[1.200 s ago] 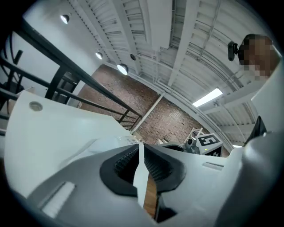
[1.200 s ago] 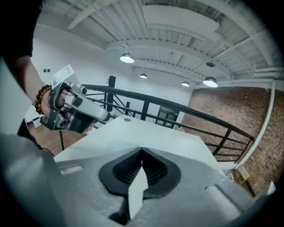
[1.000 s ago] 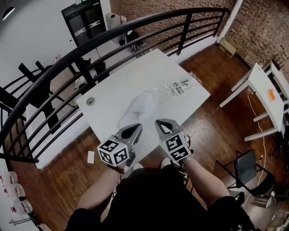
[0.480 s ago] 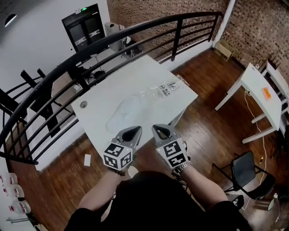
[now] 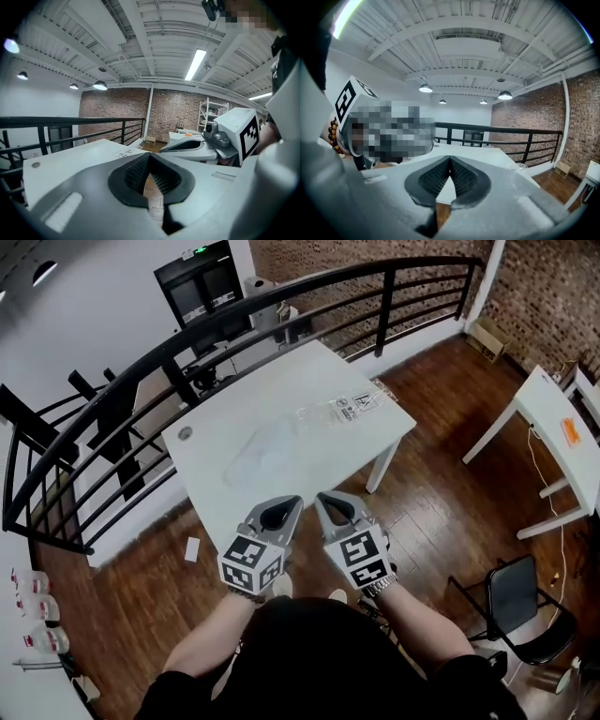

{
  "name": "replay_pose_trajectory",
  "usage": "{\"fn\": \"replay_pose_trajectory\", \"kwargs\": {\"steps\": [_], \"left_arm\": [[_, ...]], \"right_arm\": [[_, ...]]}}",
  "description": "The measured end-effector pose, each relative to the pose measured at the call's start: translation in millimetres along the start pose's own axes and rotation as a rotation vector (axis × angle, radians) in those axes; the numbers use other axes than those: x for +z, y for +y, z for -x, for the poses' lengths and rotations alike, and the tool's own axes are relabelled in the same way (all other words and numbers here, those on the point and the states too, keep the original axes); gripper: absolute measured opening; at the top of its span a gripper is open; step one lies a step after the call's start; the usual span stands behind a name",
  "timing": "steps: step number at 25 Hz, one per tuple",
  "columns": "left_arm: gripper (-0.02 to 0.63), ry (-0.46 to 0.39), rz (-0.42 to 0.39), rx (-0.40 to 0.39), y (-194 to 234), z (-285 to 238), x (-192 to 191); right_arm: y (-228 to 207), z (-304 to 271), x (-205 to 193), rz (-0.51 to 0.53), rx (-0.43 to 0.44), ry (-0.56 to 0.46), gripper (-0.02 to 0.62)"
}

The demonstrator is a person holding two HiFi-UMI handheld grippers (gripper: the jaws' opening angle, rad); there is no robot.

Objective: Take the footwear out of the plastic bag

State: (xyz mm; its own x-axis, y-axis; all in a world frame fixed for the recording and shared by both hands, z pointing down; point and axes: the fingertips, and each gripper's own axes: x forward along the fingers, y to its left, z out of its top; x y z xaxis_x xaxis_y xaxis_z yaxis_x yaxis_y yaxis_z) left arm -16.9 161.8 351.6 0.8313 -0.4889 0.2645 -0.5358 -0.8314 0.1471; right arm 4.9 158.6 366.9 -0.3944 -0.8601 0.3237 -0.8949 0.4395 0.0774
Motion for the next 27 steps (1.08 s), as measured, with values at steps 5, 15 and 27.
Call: {"fn": "replay_pose_trajectory", "kwargs": {"steps": [5,15,27], "left_arm": [[0.011,0.009,-0.022,0.013,0.5,12.4,-2.0],[0.011,-0.001,-0.051,-0.034,16.4,36.9,2.6],[0.011,-0.023,-0.07,-0.069,19.4,46.8,7.3]], "right_arm": [[9.8,3.4,5.1,0.01,-0.006,-0.014,-0.008],[27.1,-4.5,24.0,0.004,-0.077,-0.023,-0.008],[39.7,-3.8,32.1,0.018,-0.117,-0.015,-0.008]]}}
